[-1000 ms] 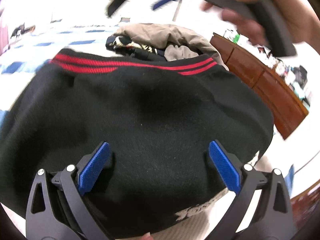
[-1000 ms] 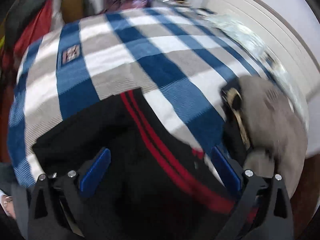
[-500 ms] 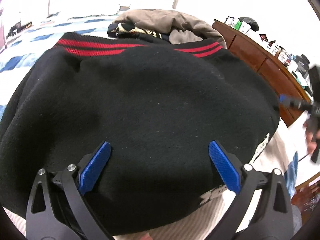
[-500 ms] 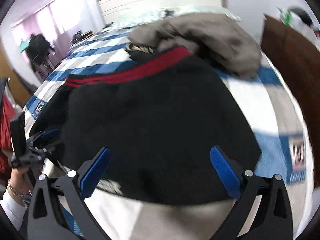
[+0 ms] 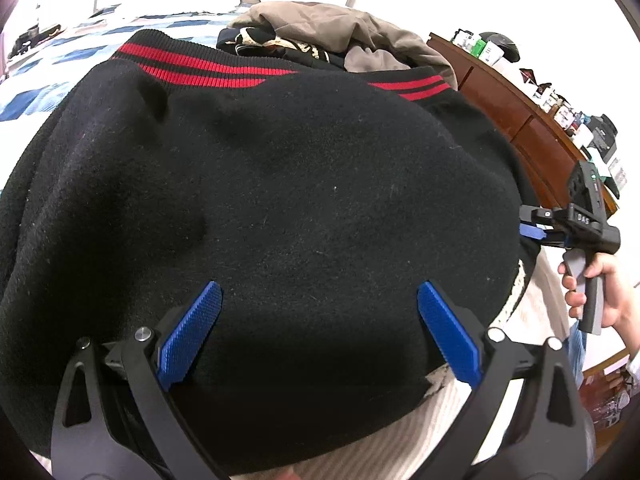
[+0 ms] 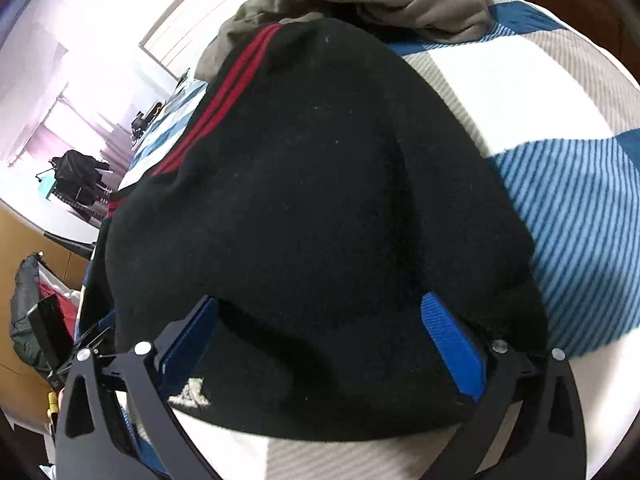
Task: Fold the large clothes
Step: 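Open the right tool and withdraw it from the bundle, then grasp the folded black bundle with both tools and lift it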
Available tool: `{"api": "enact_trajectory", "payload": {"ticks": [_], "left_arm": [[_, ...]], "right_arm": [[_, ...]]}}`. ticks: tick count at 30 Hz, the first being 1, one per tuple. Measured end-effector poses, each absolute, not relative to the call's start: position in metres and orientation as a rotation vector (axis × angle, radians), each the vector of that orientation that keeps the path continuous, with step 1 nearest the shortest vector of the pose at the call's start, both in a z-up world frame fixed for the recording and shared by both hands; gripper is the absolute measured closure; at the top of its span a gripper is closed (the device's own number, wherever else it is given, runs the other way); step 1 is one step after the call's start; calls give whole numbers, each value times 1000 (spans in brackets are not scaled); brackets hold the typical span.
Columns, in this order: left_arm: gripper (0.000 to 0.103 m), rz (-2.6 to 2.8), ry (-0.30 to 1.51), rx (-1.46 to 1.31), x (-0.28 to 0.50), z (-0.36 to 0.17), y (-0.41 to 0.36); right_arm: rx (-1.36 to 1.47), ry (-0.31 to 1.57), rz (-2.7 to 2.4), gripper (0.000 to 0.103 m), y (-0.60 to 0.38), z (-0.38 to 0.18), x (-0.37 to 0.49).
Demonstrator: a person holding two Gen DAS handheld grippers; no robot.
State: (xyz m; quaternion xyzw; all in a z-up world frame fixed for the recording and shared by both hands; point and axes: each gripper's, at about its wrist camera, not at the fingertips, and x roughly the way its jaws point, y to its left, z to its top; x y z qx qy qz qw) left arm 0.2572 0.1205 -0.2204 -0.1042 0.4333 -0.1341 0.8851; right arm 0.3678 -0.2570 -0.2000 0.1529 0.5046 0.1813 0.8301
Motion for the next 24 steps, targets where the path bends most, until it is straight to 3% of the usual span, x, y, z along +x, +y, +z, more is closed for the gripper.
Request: {"api": "enact_trajectory", "payload": {"ticks": [5,9,15,24], "left_arm": [[6,-261,875,-223,250,-212,119],[6,-214,827,-246,212,-194,129],[6,-94,808,-491,148,-185,162],[6,-2,786,-859,131,-227,201]], "right_arm": [[324,990,305,4,-253,-182,339],[511,858,359,4,-272,-166,287],[727,795,329,4,-295,-203,219],[921,802,355,4,-301,-229,245]]}}
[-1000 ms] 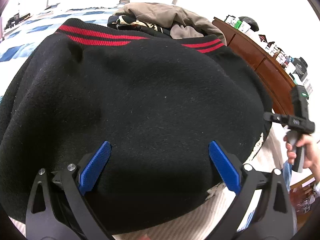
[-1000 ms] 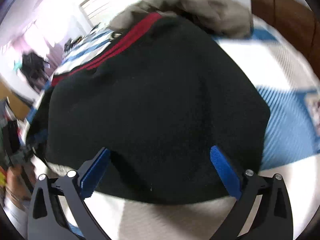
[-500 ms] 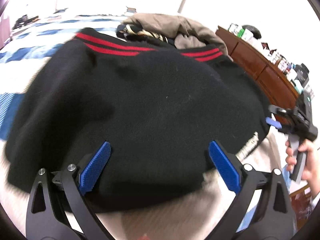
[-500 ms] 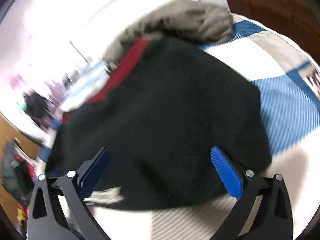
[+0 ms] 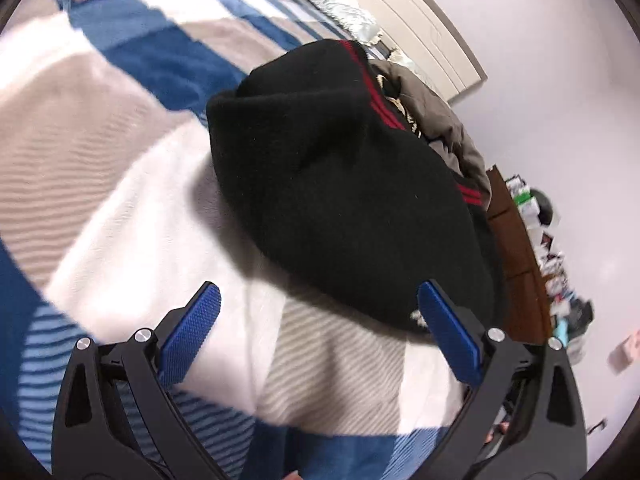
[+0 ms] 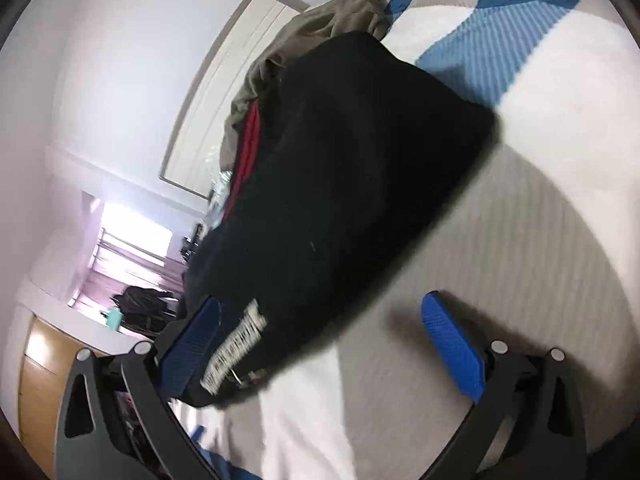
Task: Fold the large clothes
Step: 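Grasp the folded black bundle with both tools and lift it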
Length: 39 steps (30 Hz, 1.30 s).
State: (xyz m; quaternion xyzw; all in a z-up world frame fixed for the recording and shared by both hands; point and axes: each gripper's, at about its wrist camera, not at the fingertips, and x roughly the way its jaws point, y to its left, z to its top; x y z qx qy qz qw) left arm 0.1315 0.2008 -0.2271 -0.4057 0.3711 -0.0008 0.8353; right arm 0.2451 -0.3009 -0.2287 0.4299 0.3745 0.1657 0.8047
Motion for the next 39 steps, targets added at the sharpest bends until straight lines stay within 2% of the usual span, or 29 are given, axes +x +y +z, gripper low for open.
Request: {"api": "enact_trajectory", "payload": {"ticks": [7,19,27,31,35,39], "left_arm": [[6,30,766,-905,164,-241,202],[6,30,705,-1004,202,-253,209],[6,-1,692,-1038,214,-248,210],[6,27,682,-1082,202,-244,207],[6,76,726,-1110,191,-246,195],[6,88,769,-1038,201,-241,180]], "right_arm": [[1019,740,352,4,-310,-235,268],[1199,738,451,4,-325,-245,284],[986,790,349,4,-301,-228,297],[868,889,150,4,-282,-217,300],[925,908,-3,5,-293,-217,265],[967,905,36,5,-304,-225,271]]}}
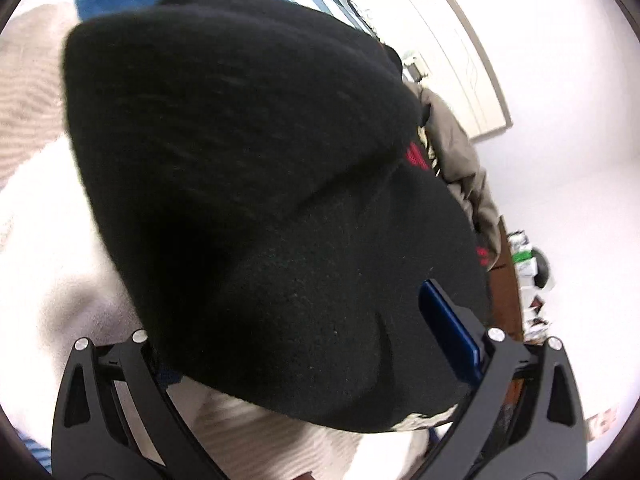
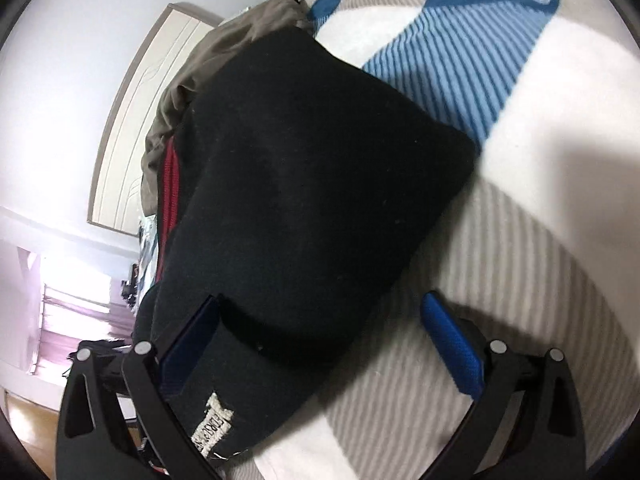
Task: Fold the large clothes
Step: 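Grasp the folded black bundle with both tools and lift it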
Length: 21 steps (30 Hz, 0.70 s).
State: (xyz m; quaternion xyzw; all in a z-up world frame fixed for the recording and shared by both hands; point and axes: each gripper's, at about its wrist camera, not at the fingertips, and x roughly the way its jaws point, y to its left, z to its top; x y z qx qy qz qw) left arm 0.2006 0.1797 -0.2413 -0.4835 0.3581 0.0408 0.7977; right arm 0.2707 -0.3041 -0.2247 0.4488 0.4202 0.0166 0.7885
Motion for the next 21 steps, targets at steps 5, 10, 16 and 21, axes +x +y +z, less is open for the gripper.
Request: {"api": "enact_trajectory", "payload": {"ticks": [5,10,16,21], "left_arm": [[6,58,761,-1111,210,-250,189],[6,44,747,-1116,220,-252,190],[7,43,732,-1110,222,-253,185],[32,45,717,-1103,222,-249,189]], "right_arm": [[1002,847,106,4,-307,-224,295],[985,829,132,3,-302,-223,303],[991,809,192,6,-305,-217,308],[884,757,236,61,-298,-191,302]]}}
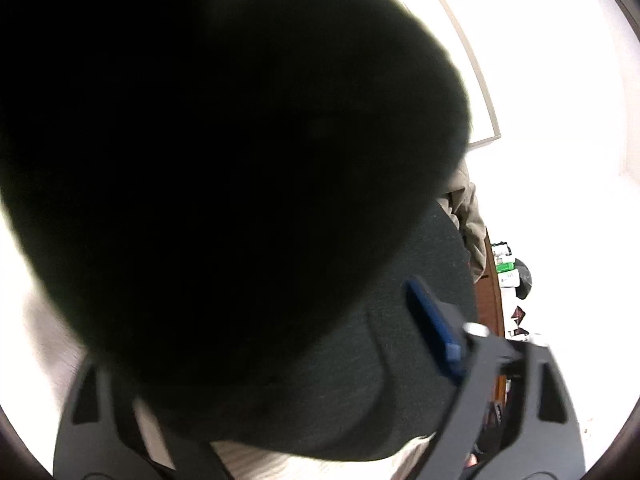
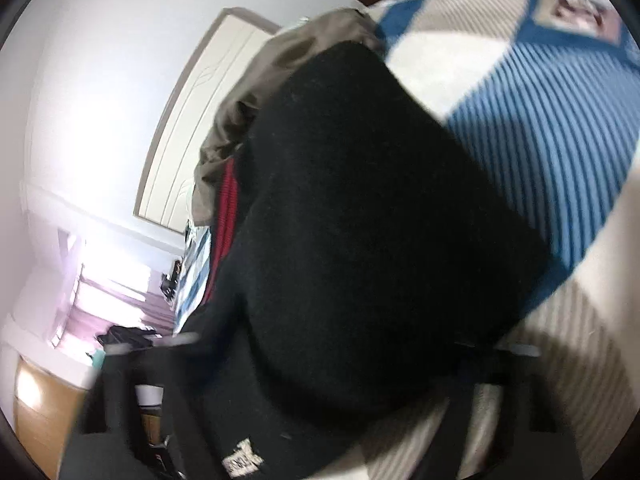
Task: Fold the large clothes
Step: 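Carry the held black bundle with both tools across the bed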
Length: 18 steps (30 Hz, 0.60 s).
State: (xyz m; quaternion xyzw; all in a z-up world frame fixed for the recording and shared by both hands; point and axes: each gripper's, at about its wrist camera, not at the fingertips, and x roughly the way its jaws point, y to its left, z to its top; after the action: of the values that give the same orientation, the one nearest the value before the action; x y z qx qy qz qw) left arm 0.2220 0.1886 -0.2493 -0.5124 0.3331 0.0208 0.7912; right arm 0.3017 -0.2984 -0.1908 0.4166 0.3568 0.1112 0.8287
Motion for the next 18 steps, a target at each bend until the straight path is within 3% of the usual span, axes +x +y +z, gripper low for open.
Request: {"api": "enact_trajectory", "payload": {"ticks": [1,5,10,18], "left_arm": [[47,52,716,-1105,222,-250,191],[52,14,716,-1134,225,-255,197],[66,-8,692,-1056,227,-239,191],[70,-83,580,-1024,211,-182,197]], "right_arm": [[865,756,239,61,-295,-187,302],[875,804,238,61,-296,-197,314],[858,775,239,69,-290,-185,308],[762,729,341,72,-285,-101,284]]}}
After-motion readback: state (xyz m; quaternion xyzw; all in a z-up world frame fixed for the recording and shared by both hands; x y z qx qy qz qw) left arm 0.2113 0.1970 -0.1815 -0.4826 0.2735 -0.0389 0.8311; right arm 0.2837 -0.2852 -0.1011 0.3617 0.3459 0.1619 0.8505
